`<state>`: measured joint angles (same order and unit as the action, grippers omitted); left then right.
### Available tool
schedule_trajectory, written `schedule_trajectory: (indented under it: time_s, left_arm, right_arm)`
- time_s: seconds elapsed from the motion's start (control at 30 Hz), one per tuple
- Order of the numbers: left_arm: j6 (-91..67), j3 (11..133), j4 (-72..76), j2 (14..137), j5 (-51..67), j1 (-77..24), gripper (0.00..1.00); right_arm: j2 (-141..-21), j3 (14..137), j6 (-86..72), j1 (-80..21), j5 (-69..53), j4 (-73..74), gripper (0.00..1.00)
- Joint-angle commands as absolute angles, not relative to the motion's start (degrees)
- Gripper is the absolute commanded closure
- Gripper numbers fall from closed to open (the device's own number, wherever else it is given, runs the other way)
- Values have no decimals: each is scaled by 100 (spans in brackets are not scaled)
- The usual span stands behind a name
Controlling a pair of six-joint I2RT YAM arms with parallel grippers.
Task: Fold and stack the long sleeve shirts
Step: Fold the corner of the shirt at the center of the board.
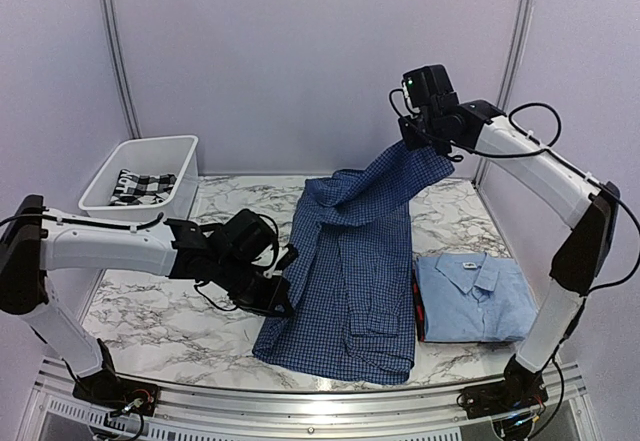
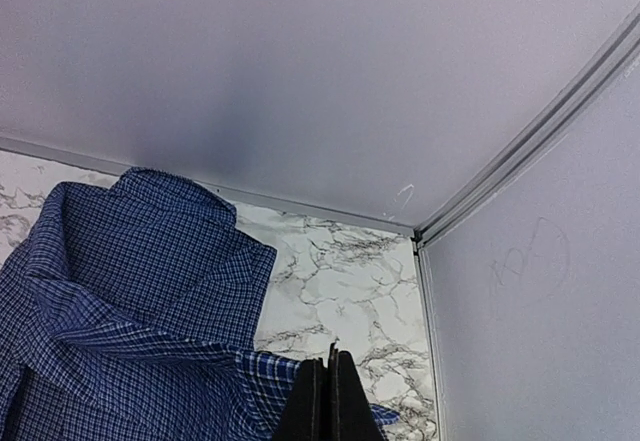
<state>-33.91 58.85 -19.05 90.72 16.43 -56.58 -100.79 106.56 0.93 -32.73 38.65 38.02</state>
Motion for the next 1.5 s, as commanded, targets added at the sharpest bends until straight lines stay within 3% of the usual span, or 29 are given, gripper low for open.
schedule_trajectory:
  time_s: [0.0, 0.7, 1.2, 1.33, 1.47]
  left_arm:
    - [-3105, 6218, -2231, 9455, 1923, -5757, 100]
    - [-2885, 6825, -2290, 10150, 2241, -5933, 100]
    - [-2894, 7013, -2285, 10382, 2325, -6002, 100]
    - [-2957, 7087, -2282, 10477, 2263, -6016, 90]
    - [-2941, 7237, -2264, 10573, 2272, -6037, 87]
  right_arm:
    - [-9844, 10363, -220, -3234, 3988, 4047, 100]
    - [-9387, 10481, -337, -3234, 4443, 4393, 100]
    - [-9810, 11272, -59, -3196, 4531, 4441, 100]
    - [-9794, 11038, -167, -3173, 4448, 4478, 100]
    - [-9678, 10739, -283, -3165, 4449, 4490, 100]
